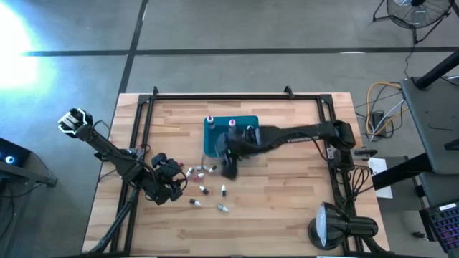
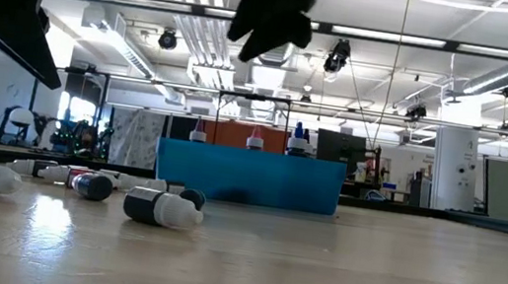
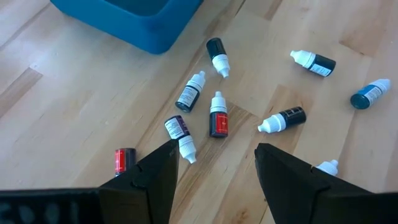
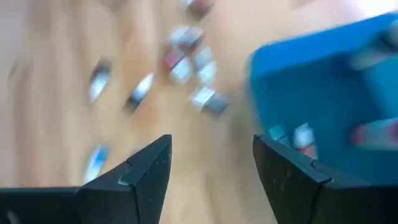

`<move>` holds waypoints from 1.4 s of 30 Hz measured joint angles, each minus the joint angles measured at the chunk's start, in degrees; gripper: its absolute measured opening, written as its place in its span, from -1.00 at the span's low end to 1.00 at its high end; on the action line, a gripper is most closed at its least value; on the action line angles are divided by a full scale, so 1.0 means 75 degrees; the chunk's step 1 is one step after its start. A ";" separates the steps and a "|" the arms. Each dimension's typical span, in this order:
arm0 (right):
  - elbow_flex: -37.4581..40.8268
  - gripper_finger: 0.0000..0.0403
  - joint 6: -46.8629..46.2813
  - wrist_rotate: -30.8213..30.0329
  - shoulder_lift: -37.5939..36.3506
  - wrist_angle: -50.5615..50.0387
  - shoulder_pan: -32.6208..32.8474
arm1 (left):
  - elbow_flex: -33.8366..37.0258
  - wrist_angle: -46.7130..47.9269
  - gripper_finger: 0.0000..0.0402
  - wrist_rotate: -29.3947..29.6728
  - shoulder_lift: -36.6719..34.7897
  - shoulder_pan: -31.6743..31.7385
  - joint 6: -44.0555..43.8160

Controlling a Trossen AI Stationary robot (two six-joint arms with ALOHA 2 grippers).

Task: Pick & Place food coloring
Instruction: Put the right small purple food coloring bottle into the bin

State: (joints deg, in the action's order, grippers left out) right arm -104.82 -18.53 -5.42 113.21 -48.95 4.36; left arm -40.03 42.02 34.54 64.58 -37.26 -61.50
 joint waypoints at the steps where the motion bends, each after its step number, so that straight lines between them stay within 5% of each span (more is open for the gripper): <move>1: 0.0038 0.09 0.0071 0.0122 -0.0014 -0.0212 0.0154 | 0.0000 -0.0003 -0.06 0.0000 0.0000 0.0000 0.0001; 18: 0.1184 0.04 -0.0529 0.0549 0.0274 -0.0524 0.1724 | 0.0000 -0.0001 -0.06 0.0003 0.0000 -0.0001 0.0001; 33: 0.1787 0.04 -0.2197 0.0529 0.0274 0.0580 0.2432 | 0.0000 -0.0004 -0.06 0.0005 0.0000 -0.0003 0.0001; 38: 0.1787 0.04 -0.3028 0.0497 0.0274 0.0648 0.2490 | 0.0003 -0.0689 -0.06 0.1739 0.0015 0.0099 0.0000; 42: 0.1787 0.04 -0.3435 0.0285 0.0274 0.0668 0.2637 | -0.0052 -0.0817 -0.06 0.1696 -0.0064 0.0083 0.0152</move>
State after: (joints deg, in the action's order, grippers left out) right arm -91.42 -44.29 -3.28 115.26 -43.94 24.14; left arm -40.42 35.89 47.27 64.10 -36.63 -60.36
